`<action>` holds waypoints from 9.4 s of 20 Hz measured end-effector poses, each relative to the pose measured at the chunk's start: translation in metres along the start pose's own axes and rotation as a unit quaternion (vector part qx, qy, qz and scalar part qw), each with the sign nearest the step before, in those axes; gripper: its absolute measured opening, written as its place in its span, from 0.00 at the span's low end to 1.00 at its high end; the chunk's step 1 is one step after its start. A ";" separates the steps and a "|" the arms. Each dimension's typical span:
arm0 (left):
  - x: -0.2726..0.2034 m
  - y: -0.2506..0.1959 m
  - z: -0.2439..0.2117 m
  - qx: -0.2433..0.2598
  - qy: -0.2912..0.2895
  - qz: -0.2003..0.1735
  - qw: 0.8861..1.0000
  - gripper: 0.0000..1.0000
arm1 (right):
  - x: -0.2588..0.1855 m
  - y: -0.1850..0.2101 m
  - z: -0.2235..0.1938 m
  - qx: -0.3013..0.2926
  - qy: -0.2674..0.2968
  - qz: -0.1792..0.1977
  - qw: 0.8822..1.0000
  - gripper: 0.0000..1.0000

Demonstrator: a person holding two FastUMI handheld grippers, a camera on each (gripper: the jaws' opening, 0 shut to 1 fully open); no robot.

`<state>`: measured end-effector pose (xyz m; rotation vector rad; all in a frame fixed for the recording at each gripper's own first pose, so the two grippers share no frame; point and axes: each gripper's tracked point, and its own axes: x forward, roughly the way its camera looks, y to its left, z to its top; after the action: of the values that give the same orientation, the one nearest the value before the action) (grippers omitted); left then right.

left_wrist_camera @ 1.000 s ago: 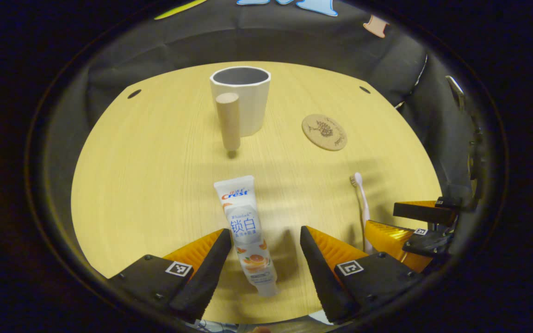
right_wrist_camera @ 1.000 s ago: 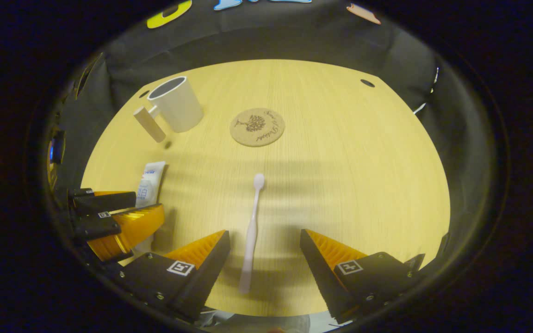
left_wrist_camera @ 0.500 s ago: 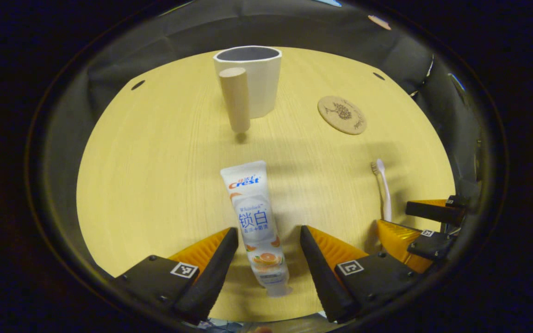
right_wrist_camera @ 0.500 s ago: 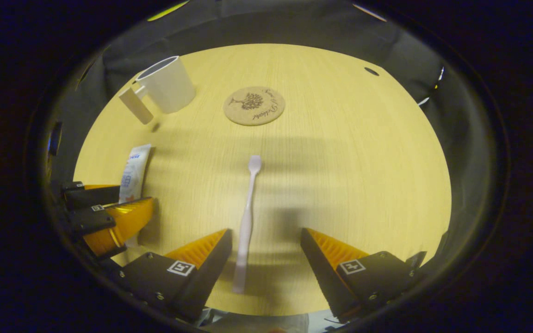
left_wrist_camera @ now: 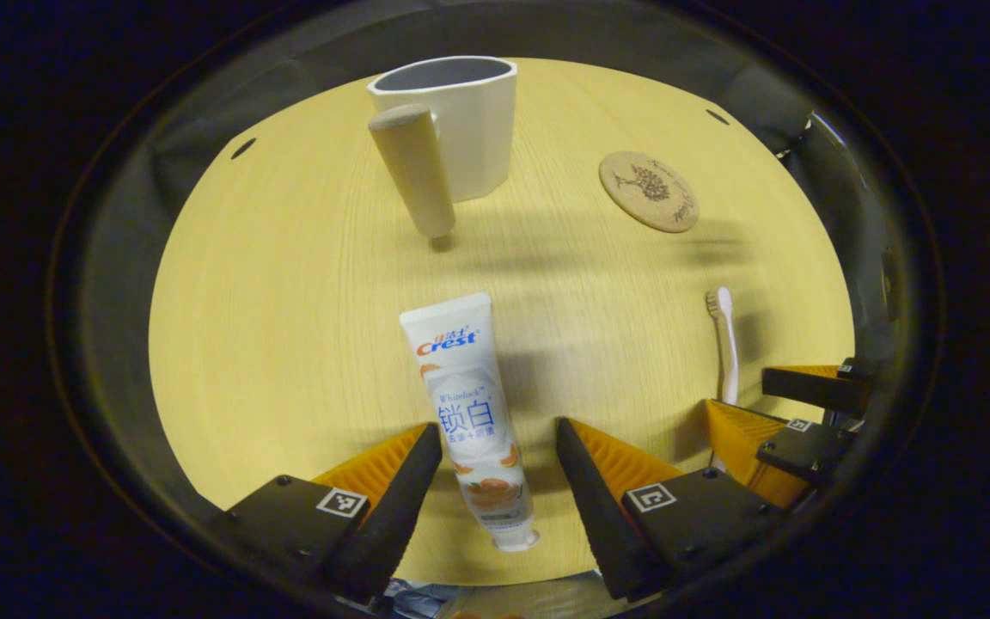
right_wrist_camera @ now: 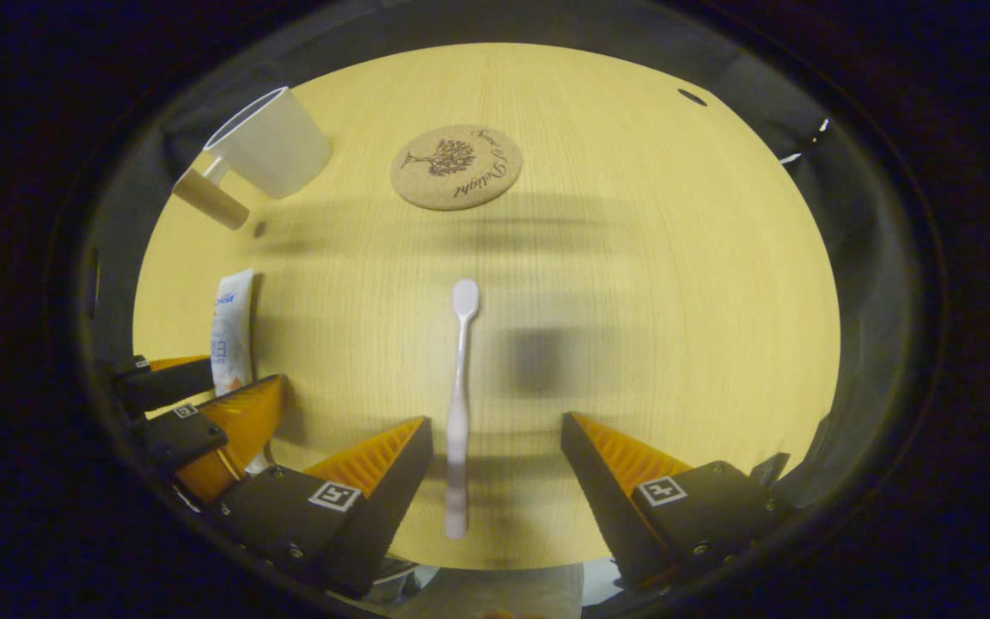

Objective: Put the toothbrush and toothpaste on the desktop into the cup, then pick up the cup and place it on the coaster on the desktop.

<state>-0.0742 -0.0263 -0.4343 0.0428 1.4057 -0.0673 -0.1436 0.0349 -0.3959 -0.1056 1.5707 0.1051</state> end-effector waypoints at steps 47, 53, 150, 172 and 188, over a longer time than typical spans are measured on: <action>-0.172 0.026 0.219 0.004 -0.207 -0.016 0.978 0.17 | 0.000 -0.005 0.013 0.065 0.049 0.029 0.996 0.09; -0.168 0.043 0.268 0.006 -0.235 -0.010 0.972 0.20 | 0.001 -0.005 0.013 0.068 0.047 0.027 0.996 0.10; -0.131 0.077 0.159 0.019 -0.212 -0.077 0.974 0.77 | -0.166 -0.018 0.125 0.184 -0.154 0.156 0.958 0.10; -0.023 0.049 0.177 0.059 -0.010 -0.024 0.998 0.73 | -0.126 -0.112 0.061 0.311 -0.113 0.129 0.935 0.11; -0.009 0.044 0.159 -0.006 0.021 -0.045 0.999 0.36 | -0.116 -0.108 0.049 0.316 -0.092 0.125 0.936 0.11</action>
<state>0.0842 0.0069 -0.3996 -0.0288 1.4488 -0.1342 -0.0806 -0.0657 -0.2797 0.5956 1.3568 -0.1889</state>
